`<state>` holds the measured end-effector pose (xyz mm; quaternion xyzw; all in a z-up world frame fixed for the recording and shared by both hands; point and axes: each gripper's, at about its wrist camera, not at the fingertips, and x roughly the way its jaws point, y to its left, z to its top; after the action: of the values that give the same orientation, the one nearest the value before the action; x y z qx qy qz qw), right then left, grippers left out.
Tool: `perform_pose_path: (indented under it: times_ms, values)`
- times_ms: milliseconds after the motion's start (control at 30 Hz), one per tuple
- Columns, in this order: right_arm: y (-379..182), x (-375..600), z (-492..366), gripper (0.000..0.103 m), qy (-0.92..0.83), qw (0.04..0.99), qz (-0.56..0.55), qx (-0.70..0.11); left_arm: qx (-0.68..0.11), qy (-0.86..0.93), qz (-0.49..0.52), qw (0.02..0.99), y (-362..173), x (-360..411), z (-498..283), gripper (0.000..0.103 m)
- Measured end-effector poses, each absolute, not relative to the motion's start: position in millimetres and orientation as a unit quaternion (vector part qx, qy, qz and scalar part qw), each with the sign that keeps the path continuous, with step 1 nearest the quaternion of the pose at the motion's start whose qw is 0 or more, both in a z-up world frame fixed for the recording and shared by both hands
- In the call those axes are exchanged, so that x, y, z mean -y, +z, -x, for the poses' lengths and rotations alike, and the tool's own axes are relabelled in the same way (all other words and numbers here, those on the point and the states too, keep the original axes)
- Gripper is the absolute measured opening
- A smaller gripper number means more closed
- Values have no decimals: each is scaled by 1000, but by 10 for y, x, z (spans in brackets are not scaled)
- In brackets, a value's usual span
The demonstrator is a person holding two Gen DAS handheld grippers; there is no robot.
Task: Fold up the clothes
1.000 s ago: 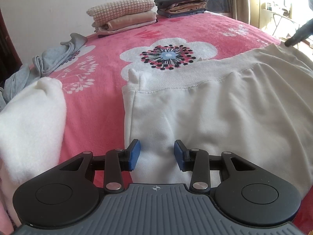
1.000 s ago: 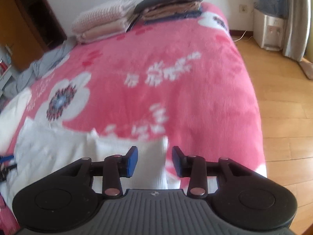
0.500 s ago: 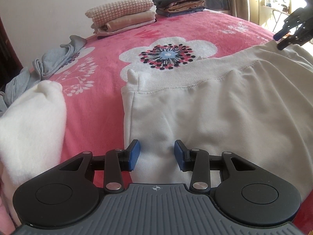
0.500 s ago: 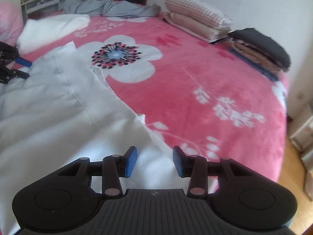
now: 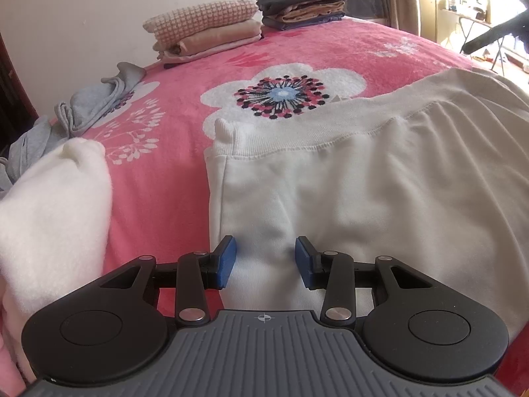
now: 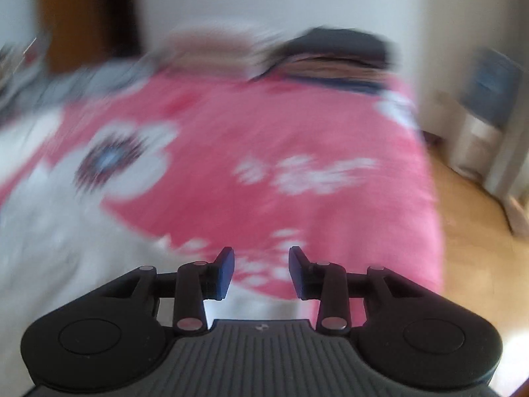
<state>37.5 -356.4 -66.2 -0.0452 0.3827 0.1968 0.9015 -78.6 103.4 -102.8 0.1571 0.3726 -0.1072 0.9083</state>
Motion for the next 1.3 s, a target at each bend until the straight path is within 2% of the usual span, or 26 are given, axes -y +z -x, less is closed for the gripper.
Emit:
perform_pose_path:
  times_ms: [100,200,267,300,467,733,800,900,1000,1067,1167,1233,1300]
  values:
    - [-686,3925,-406,42,173,886,-47,-428,-371,-108,-156,909,-1032,-1033,784,40]
    - [-843,4004,-397,42,162,867,-59,-468,-370,-111,-159,909,-1034,-1030,782,40]
    - [-908,3999,-366,21,184,862,-79,-466,-370,-111,-160,908,-1032,-1028,780,40]
    - [-915,3981,-333,3,187,865,-87,-457,-371,-111,-160,908,-1030,-1027,777,40]
    - [-866,4076,-225,3,149,896,-131,-398,-372,-109,-155,909,-1031,-1030,777,40]
    - [-1234,4364,-304,0,43,884,-207,-417,-370,-116,-158,908,-1040,-1049,774,40]
    - [-1192,4512,-276,1,19,878,-235,-416,-368,-118,-159,908,-1042,-1051,777,40]
    - [-876,4593,-62,3,23,893,-215,-393,-367,-121,-159,909,-1044,-1060,774,41]
    - [-415,4580,313,4,112,901,-175,-381,-367,-124,-156,909,-1034,-1071,771,41]
    - [-233,4504,593,7,156,890,-135,-406,-368,-125,-153,909,-1025,-1081,772,41]
    - [-210,4361,1019,24,185,861,-89,-466,-374,-129,-136,908,-996,-1132,767,41]
    - [-364,4308,1305,40,162,847,-85,-500,-380,-128,-119,908,-953,-1182,770,41]
    - [-548,4328,1558,40,134,828,-113,-532,-377,-121,-112,912,-873,-1223,819,41]
